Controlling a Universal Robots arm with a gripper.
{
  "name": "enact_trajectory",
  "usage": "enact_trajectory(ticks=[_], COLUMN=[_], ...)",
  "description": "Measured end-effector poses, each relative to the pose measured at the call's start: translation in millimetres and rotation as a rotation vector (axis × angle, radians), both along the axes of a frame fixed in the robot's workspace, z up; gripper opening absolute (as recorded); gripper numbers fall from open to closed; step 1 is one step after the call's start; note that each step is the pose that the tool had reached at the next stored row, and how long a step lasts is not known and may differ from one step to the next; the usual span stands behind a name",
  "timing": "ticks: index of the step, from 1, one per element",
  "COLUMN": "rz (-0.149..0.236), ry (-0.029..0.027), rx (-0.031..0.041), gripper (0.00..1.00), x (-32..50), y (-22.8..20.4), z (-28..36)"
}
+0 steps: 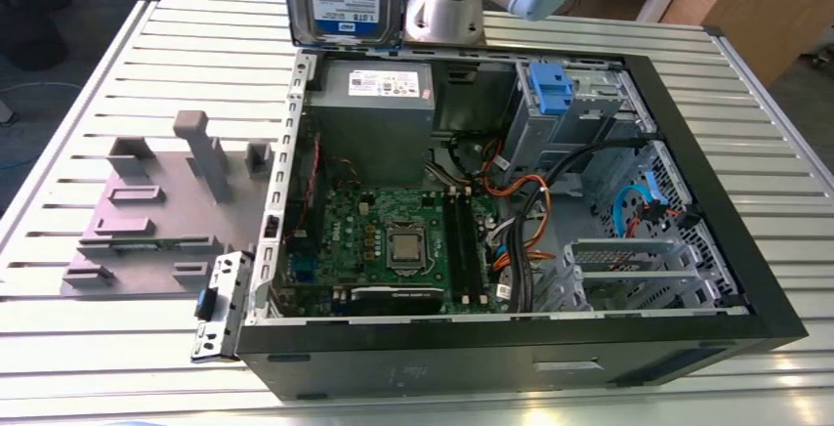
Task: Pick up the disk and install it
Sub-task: 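Pick up the disk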
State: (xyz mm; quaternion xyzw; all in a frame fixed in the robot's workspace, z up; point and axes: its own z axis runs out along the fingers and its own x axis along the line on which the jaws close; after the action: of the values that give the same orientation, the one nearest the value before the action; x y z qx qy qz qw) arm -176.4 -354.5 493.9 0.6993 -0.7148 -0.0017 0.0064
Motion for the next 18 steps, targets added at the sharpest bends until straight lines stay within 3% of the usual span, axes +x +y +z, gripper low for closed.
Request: enact_trajectory(ticks=[18], rz=[0.0], ry=[0.0003], rx=[0.0001], gripper=[0.37], x=[8.2], y=[0.0], z=[0.0])
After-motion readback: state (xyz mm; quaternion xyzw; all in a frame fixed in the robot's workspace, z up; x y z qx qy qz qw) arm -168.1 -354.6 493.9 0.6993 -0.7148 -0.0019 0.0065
